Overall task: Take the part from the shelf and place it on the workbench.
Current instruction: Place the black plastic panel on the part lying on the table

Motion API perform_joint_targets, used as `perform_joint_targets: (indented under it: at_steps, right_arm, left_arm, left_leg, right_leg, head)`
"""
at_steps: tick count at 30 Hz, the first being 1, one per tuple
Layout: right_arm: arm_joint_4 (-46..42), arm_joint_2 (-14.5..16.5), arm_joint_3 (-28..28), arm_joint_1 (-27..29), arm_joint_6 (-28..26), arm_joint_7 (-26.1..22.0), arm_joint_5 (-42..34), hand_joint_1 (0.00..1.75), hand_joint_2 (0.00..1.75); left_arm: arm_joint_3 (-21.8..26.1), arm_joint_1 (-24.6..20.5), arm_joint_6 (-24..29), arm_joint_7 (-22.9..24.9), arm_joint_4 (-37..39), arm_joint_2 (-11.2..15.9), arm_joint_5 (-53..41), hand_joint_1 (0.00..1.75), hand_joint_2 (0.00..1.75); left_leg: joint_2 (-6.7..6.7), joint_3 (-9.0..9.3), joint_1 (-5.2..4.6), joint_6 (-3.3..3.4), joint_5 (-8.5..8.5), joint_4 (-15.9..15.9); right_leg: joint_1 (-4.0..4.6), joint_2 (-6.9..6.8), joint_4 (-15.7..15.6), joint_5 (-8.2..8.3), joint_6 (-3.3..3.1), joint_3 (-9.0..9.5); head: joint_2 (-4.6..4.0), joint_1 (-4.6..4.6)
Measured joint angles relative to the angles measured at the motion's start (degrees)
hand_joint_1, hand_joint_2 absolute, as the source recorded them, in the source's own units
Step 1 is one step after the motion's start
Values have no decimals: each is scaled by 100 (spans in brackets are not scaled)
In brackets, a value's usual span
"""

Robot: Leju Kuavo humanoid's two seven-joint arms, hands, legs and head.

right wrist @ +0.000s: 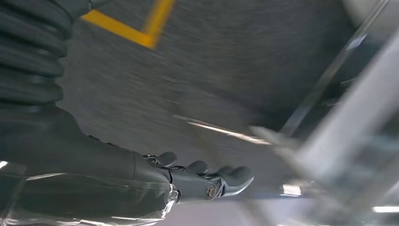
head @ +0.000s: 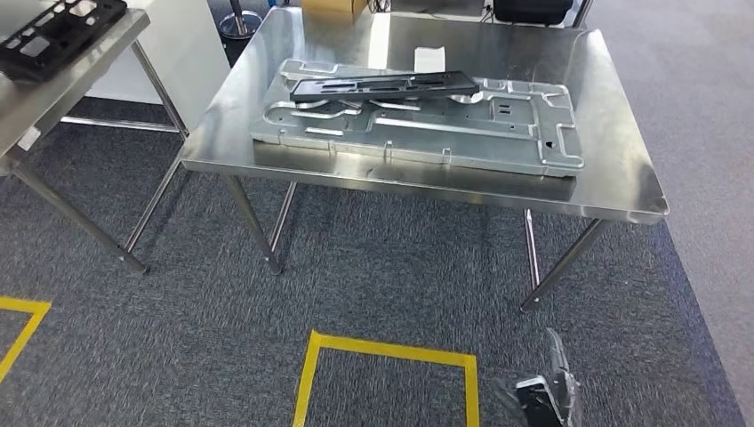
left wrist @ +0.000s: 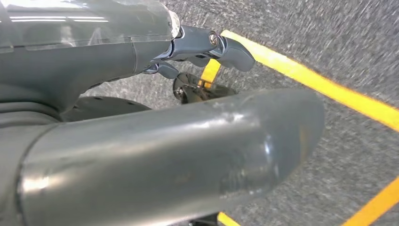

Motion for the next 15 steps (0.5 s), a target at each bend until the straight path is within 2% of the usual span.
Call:
perform_joint_targets:
  at_steps: [2,3,4,5,6,7,8,9,10,11,12,13,14,15]
  right_arm:
    - [750,45,-958,-178,237,-212,-36,0,0]
    - [1108,53,-1380,-245,293,-273,-32,0,0]
    - [1427,54,-1747,-299,321,-300,-19,0,0]
    - [1731,51,-2071,-358,333,-296,2,0,0]
    - [2022,44,-2348,-425,325,-268,26,0,0]
    - [2301,36,-2597,-499,312,-223,44,0,0]
    - [2571,29,-2827,-575,299,-151,46,0,0]
    - [2830,23,-3044,-651,281,-57,36,0,0]
    - [3073,16,-3245,-723,251,57,20,0,0]
    - [3303,8,-3425,-797,203,177,7,0,0]
    - [3514,-3,-3576,-872,140,286,1,0,0]
    - [3701,-17,-3703,-939,79,382,4,0,0]
    - [3868,-27,-3806,-992,30,468,26,0,0]
    - [4015,-43,-3891,-1030,-3,562,59,0,0]
  left_arm:
    - [53,4,16,-13,1,-1,15,0,0]
    - [77,3,21,-18,1,-1,21,0,0]
    - [100,3,27,-23,1,-1,33,0,0]
    - [120,0,31,-28,0,0,46,0,0]
    - [135,2,36,-31,0,-1,60,0,0]
    - [149,4,41,-33,0,-1,74,0,0]
    - [161,5,44,-35,0,-2,84,0,0]
    - [174,4,49,-36,0,-3,96,0,0]
    - [188,1,54,-35,0,-5,109,0,0]
    - [203,-3,60,-34,0,-7,123,0,0]
    - [220,-10,70,-34,0,-9,135,0,0]
    - [237,-18,84,-35,0,-11,144,0,0]
    - [252,-26,101,-37,0,-12,148,0,0]
    - [264,-31,125,-40,0,-13,149,0,0]
  left_leg:
    - [11,-69,-6,80,109,-58]
    - [23,-128,3,133,186,-75]
    - [36,-204,15,176,269,-93]
    - [55,-294,18,208,347,-98]
    - [68,-389,16,225,419,-94]
    - [84,-489,14,221,493,-85]
    - [100,-595,14,211,567,-70]
    - [112,-704,17,195,637,-45]
    - [120,-813,23,173,698,-10]
    - [125,-918,30,145,750,36]
    - [124,-1012,28,113,790,97]
    - [123,-1084,25,77,824,155]
    - [120,-1129,19,37,864,199]
    - [117,-1154,13,-3,909,219]
  right_leg:
    - [-23,2,-25,49,81,-19]
    - [-32,18,39,-69,110,-62]
    - [-38,41,201,-306,133,-130]
    - [-49,66,468,-634,153,-213]
    - [-50,77,817,-948,172,-297]
    - [-54,84,1184,-1145,195,-358]
    - [-62,86,1467,-1176,215,-366]
    - [-76,86,1608,-1063,233,-304]
    - [-95,86,1555,-872,247,-146]
    - [-118,85,1291,-712,257,123]
    - [-130,87,858,-691,263,474]
    - [-129,96,404,-773,244,798]
    - [-120,100,52,-885,216,1032]
    - [-98,102,-150,-981,176,1149]
  head:
    - [-1,-22]
    - [-1,-19]
    - [-1,-3]
    - [-1,6]
    - [-1,25]
    - [-1,31]
    - [-1,33]
    - [-1,35]
    - [-1,36]
    - [-1,37]
    - [-1,40]
    - [-1,41]
    - [-1,43]
    - [0,44]
